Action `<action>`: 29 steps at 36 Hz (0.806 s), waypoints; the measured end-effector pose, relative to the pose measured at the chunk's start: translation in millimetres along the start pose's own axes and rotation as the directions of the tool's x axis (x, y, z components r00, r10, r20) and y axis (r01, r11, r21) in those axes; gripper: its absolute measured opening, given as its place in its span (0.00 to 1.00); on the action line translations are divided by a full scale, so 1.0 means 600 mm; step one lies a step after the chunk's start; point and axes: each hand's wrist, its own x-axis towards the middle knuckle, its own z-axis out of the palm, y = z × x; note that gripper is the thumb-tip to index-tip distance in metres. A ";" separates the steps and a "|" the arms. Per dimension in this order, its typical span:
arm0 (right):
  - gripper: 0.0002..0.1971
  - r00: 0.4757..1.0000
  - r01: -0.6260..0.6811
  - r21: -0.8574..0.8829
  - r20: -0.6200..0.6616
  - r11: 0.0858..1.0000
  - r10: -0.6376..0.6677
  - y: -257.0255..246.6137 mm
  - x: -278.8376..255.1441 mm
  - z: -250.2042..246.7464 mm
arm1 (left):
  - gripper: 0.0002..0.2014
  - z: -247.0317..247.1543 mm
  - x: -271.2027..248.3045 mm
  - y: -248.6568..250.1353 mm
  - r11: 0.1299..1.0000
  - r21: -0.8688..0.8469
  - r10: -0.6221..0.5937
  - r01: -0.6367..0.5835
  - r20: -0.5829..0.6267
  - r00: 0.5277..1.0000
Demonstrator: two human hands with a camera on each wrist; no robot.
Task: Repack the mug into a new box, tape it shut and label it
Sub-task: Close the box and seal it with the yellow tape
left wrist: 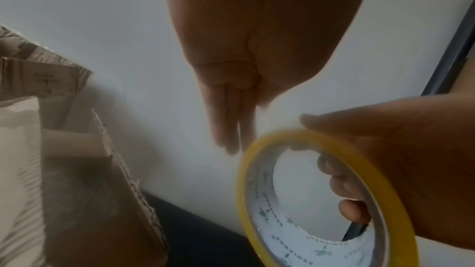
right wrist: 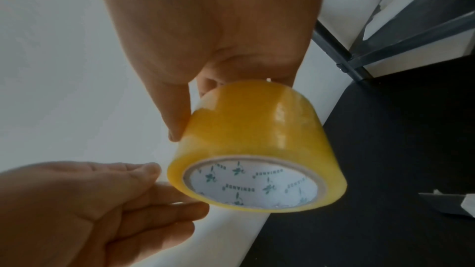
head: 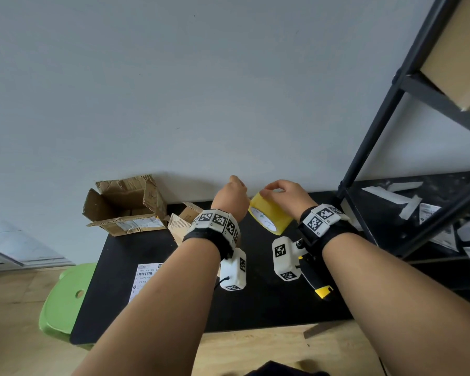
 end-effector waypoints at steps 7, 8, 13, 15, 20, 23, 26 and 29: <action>0.15 0.999 0.036 -0.048 -0.022 0.998 -0.037 -0.004 0.000 0.002 | 0.13 0.002 0.002 -0.004 0.999 -0.033 -0.025 0.024 -0.022 0.999; 0.15 0.998 0.043 -0.059 -0.032 0.997 -0.045 -0.004 0.001 0.003 | 0.13 0.003 0.000 -0.002 0.998 -0.053 -0.027 0.025 -0.036 0.999; 0.14 0.995 0.057 -0.123 -0.080 0.991 -0.067 0.000 0.006 0.004 | 0.03 0.008 -0.003 0.005 0.999 -0.047 -0.004 0.002 -0.036 0.999; 0.14 0.995 0.045 -0.133 -0.086 0.990 -0.057 0.005 0.006 0.004 | 0.04 0.009 -0.003 0.005 1.000 -0.005 -0.003 0.003 -0.042 0.999; 0.14 0.996 0.058 -0.135 -0.059 0.989 -0.066 0.003 0.006 0.007 | 0.05 0.011 -0.006 -0.001 0.998 0.062 0.004 -0.001 -0.063 0.998; 0.14 0.997 0.059 -0.148 -0.046 0.987 -0.066 0.001 0.007 0.006 | 0.07 0.014 -0.009 0.000 0.996 0.090 0.033 -0.025 -0.088 0.996; 0.13 0.997 0.063 -0.163 -0.042 0.985 -0.071 0.000 0.009 0.004 | 0.06 0.018 -0.011 0.001 0.993 0.114 0.053 -0.040 -0.110 0.993; 0.09 0.997 0.041 -0.195 -0.054 0.980 -0.052 0.005 0.012 0.004 | 0.07 0.016 -0.010 0.001 0.990 0.132 0.072 -0.054 -0.137 0.988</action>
